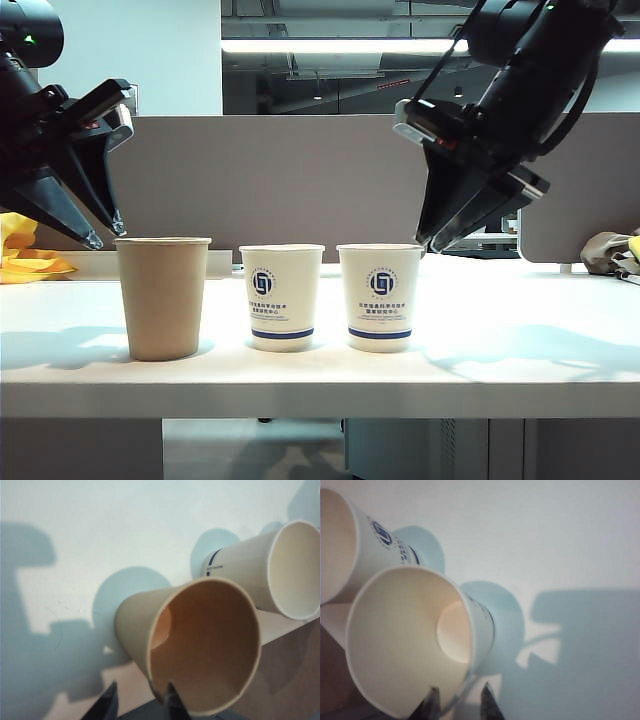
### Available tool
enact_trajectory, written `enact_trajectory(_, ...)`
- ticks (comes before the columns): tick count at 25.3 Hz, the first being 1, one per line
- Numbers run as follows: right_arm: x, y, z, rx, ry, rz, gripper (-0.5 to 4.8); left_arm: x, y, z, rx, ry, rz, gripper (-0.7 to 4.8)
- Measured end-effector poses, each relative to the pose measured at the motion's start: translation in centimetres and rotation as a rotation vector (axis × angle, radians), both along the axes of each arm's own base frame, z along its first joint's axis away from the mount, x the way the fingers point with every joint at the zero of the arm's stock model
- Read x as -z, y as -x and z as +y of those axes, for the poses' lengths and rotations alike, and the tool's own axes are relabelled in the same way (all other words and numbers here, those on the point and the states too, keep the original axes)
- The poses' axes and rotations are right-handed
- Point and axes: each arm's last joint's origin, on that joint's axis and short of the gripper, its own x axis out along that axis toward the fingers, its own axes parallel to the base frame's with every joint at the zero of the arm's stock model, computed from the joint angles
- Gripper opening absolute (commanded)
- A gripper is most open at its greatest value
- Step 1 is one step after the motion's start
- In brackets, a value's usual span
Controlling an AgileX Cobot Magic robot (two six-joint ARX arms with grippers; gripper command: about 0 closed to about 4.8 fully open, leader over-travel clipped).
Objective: Pick up all the paper cups on the table one by one and stack them together.
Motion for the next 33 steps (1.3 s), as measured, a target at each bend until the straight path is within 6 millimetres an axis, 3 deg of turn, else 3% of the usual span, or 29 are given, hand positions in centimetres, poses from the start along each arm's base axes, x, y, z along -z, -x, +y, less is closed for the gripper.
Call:
enact_trajectory(9,0.7,-0.2,1.2,-0.014,-0.022,0.007,0.98,0.1,-0.1,0.0,0.003,0.006,0.000,1.21)
enact_trajectory(11,0.6,-0.3,1.2,-0.013,-0.027,-0.005,0.46,0.1,-0.2,-0.2,0.010,0.016,-0.006,1.21)
enact_trajectory(21,1.2,-0.7,1.3,-0.008,-0.019,-0.008,0.35,0.0,-0.1,-1.0,0.040,0.025,-0.023,1.21)
enact_trajectory(23,1.5,-0.7,1.3,-0.007,-0.012,0.007,-0.07,0.0,-0.2,-1.0,0.039,0.025,-0.024,1.21)
enact_trajectory(33,0.7,-1.0,1.4,-0.006,-0.014,-0.001,-0.06,0.0,-0.2,-1.0,0.039,0.024,-0.023,1.21)
